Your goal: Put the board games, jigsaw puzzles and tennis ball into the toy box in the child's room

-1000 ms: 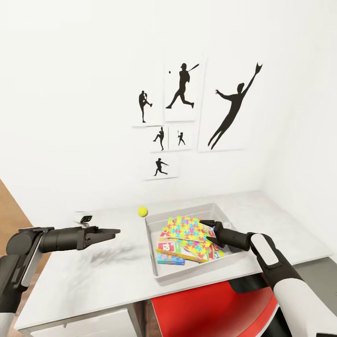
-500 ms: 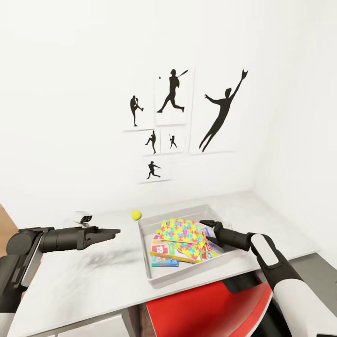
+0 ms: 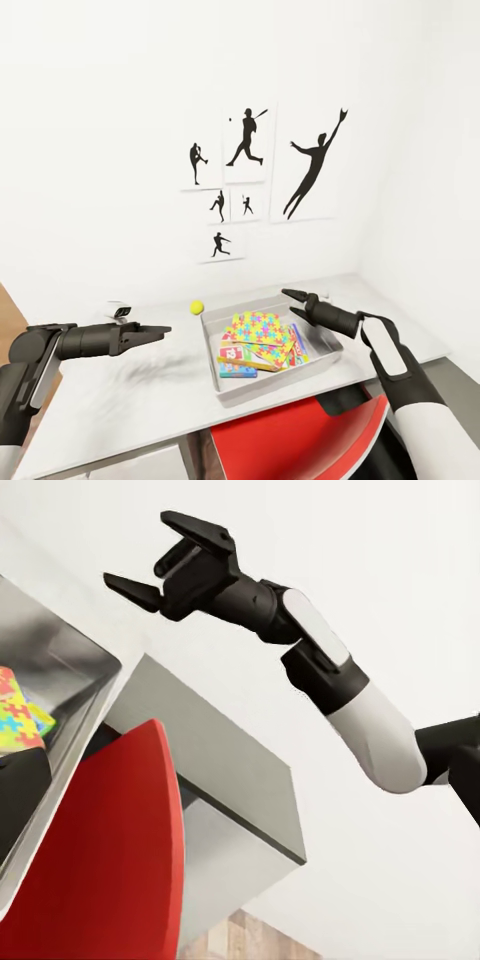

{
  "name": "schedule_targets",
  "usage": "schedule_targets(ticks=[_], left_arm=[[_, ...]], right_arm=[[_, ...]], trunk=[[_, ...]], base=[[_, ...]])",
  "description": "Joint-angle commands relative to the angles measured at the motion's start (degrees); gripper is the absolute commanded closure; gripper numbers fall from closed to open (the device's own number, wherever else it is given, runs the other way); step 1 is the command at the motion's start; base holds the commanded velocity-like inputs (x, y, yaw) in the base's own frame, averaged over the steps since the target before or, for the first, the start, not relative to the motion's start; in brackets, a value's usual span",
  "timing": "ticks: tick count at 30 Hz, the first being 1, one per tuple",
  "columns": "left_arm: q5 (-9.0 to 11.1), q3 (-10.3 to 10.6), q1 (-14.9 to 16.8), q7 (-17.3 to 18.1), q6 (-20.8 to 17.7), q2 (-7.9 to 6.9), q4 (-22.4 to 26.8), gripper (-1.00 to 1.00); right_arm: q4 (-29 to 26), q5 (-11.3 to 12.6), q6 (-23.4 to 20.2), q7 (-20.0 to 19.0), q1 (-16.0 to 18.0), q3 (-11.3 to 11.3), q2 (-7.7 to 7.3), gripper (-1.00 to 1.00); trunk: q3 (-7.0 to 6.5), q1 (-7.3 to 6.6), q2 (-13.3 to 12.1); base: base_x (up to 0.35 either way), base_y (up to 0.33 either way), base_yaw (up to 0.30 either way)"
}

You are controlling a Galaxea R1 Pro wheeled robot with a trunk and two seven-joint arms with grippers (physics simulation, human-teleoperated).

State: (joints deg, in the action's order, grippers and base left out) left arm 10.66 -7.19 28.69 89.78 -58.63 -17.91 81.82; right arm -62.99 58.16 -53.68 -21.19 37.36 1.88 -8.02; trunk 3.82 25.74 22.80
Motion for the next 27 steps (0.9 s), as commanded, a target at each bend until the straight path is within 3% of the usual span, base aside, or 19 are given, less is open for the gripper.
schedule_targets(ticks=[1, 5, 11, 18, 27], left_arm=[[-0.03, 0.0, 0.05, 0.22, -0.61, -0.02, 0.01, -1.0], [0.04, -0.01, 0.05, 0.22, -0.61, -0.02, 0.01, -1.0], [0.06, 0.0, 0.05, 0.22, -0.61, -0.02, 0.01, -1.0], [0.04, 0.01, 0.05, 0.22, -0.61, -0.02, 0.01, -1.0], [-0.1, -0.01, -0.03, 0.22, -0.61, -0.02, -0.05, -1.0]], right_arm=[[-1.66, -0.67, -0.2, -1.3, -0.7, 0.03, -0.02, -1.0], [-6.33, -0.99, 0.67, -2.87, -5.4, -1.52, -0.09, -1.0], [-12.06, -1.19, 6.78, -3.49, -11.03, -3.86, -0.65, -1.0], [-16.54, -1.36, 8.12, -3.23, -13.22, -4.22, -0.41, -1.0], [-16.7, -2.94, 8.51, -2.82, -13.96, -4.21, -0.08, -1.0]], trunk=[[0.04, 0.04, 0.12], [-0.34, 0.04, 0.12], [-0.91, 0.04, 0.12], [-1.58, 0.04, 0.12], [-2.4, 0.04, 0.12]], base=[[-0.006, 0.005, 0.0], [-0.053, 0.024, 0.0], [-0.044, 0.028, 0.0], [-0.026, 0.012, 0.025], [-0.207, 0.157, 0.108]])
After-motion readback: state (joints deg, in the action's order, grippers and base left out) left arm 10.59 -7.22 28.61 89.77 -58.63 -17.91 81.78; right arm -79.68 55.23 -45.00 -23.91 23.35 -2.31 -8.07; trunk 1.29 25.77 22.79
